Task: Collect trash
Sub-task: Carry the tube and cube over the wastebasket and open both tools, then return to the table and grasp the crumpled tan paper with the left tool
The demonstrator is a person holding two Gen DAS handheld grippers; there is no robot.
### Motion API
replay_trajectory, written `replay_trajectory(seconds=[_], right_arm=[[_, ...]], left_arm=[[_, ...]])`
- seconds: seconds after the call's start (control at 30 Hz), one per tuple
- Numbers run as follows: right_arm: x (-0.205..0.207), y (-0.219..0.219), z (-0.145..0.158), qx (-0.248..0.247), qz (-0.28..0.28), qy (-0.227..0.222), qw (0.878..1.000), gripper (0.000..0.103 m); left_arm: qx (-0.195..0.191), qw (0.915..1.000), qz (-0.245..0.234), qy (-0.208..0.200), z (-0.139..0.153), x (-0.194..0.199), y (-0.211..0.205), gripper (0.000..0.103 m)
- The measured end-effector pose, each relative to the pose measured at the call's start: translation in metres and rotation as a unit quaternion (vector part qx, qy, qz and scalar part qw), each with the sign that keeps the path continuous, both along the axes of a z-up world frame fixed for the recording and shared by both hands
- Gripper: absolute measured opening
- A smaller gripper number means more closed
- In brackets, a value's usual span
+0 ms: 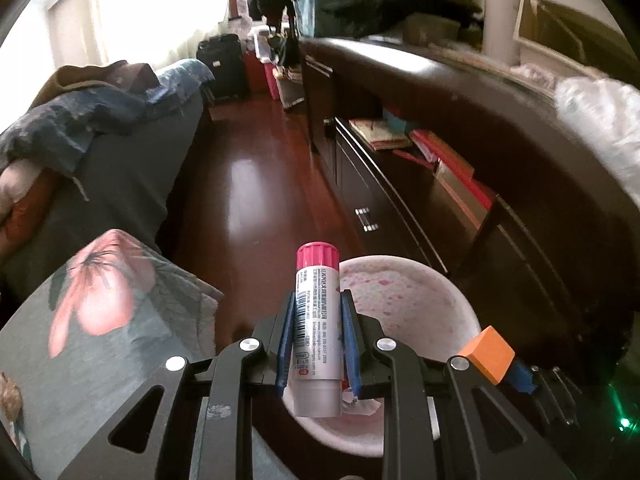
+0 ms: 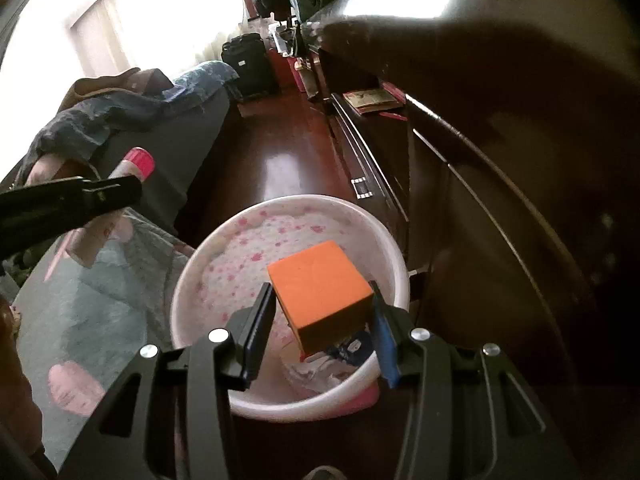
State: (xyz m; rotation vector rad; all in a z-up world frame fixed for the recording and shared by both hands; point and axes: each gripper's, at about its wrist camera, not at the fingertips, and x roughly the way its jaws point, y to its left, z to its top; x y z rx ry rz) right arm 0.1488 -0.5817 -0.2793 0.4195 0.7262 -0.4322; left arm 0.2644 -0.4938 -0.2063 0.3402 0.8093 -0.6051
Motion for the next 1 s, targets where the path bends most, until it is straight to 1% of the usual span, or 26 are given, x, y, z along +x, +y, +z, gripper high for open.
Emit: replay_trajectory(seconds=[0.1, 0.17, 0.23, 0.3, 0.37, 0.53, 0.7, 0.77, 0.87, 1.0], right_arm=[[0.008, -0.007, -0.009, 0.002, -0.002, 0.002, 1.0, 0.048], [0.015, -0.01, -0.015, 0.004, -0.003, 0.004, 1.0, 0.048], [0.019, -0.012, -0.019, 0.004, -0.004, 0.006, 1.0, 0.05], [0.021, -0.013, -0.022, 0.006, -0.003, 0.005, 1.0, 0.055], [0.022, -0.013, -0.022, 0.005, -0.004, 0.004, 1.0, 0.058], [0.02, -0.009, -0.019, 0.003, -0.003, 0.004, 1.0, 0.059], [0.014, 0.0, -0.01, 0.003, -0.001, 0.008, 1.0, 0.062], [0.011, 0.007, -0.001, 0.0, 0.004, 0.006, 1.0, 0.063], [0.003, 0.021, 0.013, -0.007, 0.012, 0.0, 1.0, 0.068], [-0.005, 0.051, 0.038, -0.02, 0.037, -0.005, 0.999, 0.072]], left_arm=[[0.013, 0.9999, -0.002, 0.011, -0.014, 0.01, -0.01, 0.023], [0.017, 0.9998, -0.002, 0.009, -0.019, 0.014, -0.013, 0.038], [0.014, 0.9999, 0.002, -0.001, -0.02, 0.015, -0.013, 0.067], [0.011, 0.9997, 0.01, -0.02, -0.017, 0.015, -0.011, 0.079], [0.011, 0.9993, 0.011, -0.036, -0.012, 0.014, -0.01, 0.08], [0.011, 0.9989, 0.016, -0.042, -0.005, 0.019, -0.007, 0.08], [0.005, 0.9985, 0.027, -0.047, 0.007, 0.014, 0.007, 0.08], [0.004, 0.9983, 0.031, -0.05, 0.013, 0.011, 0.017, 0.08], [0.002, 0.9976, 0.041, -0.057, 0.022, 0.005, 0.034, 0.081], [0.005, 0.9953, 0.066, -0.07, 0.034, -0.003, 0.074, 0.084]])
